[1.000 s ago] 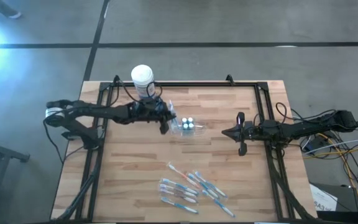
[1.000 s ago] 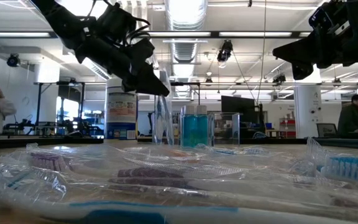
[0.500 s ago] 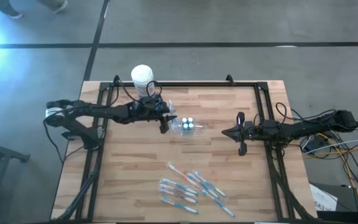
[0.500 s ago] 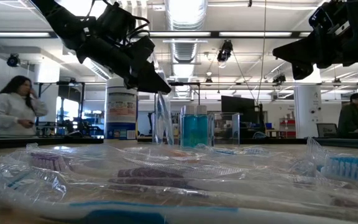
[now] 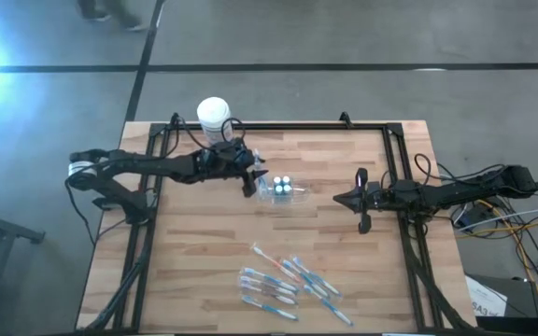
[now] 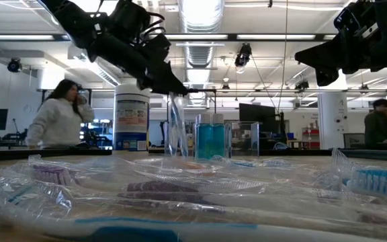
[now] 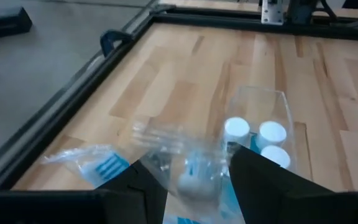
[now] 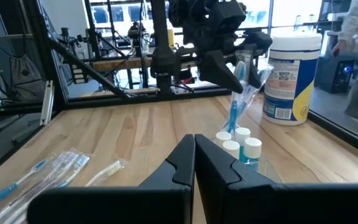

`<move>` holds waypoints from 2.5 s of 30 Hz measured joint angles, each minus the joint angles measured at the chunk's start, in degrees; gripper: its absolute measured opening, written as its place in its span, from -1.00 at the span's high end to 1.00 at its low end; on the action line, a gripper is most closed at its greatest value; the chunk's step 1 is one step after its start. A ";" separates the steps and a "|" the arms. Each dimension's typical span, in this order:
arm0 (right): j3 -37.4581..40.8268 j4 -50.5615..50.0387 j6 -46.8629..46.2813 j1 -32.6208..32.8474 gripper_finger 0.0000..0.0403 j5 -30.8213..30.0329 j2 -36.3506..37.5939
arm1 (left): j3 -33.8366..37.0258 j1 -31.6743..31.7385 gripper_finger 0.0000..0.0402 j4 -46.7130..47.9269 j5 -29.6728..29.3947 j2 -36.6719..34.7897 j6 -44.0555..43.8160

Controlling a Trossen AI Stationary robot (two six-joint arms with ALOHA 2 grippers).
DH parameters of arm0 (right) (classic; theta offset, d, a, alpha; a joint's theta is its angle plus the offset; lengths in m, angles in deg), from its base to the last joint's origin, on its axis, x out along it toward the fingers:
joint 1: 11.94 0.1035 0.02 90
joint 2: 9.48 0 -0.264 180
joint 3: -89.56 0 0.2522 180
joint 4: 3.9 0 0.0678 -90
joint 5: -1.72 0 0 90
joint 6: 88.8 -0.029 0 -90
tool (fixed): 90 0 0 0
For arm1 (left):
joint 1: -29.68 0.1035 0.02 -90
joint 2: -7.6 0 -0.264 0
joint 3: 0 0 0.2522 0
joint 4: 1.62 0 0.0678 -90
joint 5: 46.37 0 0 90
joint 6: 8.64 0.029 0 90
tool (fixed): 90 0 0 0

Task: Pick & Place toothbrushing station
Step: Put the blue toothbrush in the transparent organizer

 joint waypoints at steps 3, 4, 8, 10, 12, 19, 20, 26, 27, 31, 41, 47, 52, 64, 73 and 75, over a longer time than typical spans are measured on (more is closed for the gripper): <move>0.00 -0.02 0.00 0.00 0.96 0.00 0.00 | -0.01 -0.09 0.19 0.78 0.21 0.00 -1.47; 0.00 -0.02 0.00 -0.02 0.96 0.00 0.00 | -0.01 -0.16 0.19 0.94 0.22 0.00 -1.77; 0.00 -0.02 0.00 -0.02 0.96 0.02 0.00 | -0.06 -0.99 0.19 1.95 0.28 0.00 -2.08; 0.00 -0.02 0.00 -0.02 0.96 0.00 0.00 | -0.39 -1.58 0.19 2.89 0.43 0.00 -2.08; 0.00 -0.02 0.00 -0.02 0.96 0.02 0.00 | -1.15 -1.95 0.19 4.44 0.48 0.00 -2.08; 0.00 0.00 -0.10 -0.01 0.96 0.00 0.00 | -3.68 -2.43 0.19 10.11 0.42 -0.04 -2.17; 0.00 0.00 -0.14 -0.01 0.96 0.00 0.00 | -3.79 -2.43 0.19 9.97 0.42 -0.07 -1.80; 0.00 0.00 -0.06 -0.01 0.96 0.00 0.00 | -5.74 -2.43 0.19 9.16 0.39 -0.07 3.56; 0.00 0.00 -0.03 -0.02 0.96 0.00 0.00 | -6.28 -2.43 0.19 9.16 0.39 -0.07 4.27; 0.00 0.02 0.17 -0.02 0.96 0.00 0.00 | -8.33 -2.43 0.19 9.19 0.42 -0.07 6.77; 0.00 -0.03 0.20 -0.01 0.96 0.03 -0.02 | -13.68 -2.27 0.19 15.10 0.37 -2.45 12.02; 0.04 -0.13 0.22 0.00 0.96 0.07 -0.02 | -14.67 -3.44 0.19 22.77 0.30 -10.27 10.67; 0.04 -0.10 0.21 -0.02 0.96 0.09 -0.04 | -13.04 -6.44 0.29 32.41 0.35 -19.61 10.05; 0.07 -0.09 -0.13 0.00 0.96 0.07 -0.08 | 12.46 -17.78 0.96 22.72 2.04 -48.29 4.56; 0.22 -0.35 -6.04 -0.02 0.96 0.11 -0.79 | 30.97 -17.86 0.98 8.96 3.73 -59.77 4.71; 0.24 -0.49 -8.12 -0.01 0.96 0.36 -0.83 | 33.68 -17.86 0.98 7.35 4.25 -61.09 4.55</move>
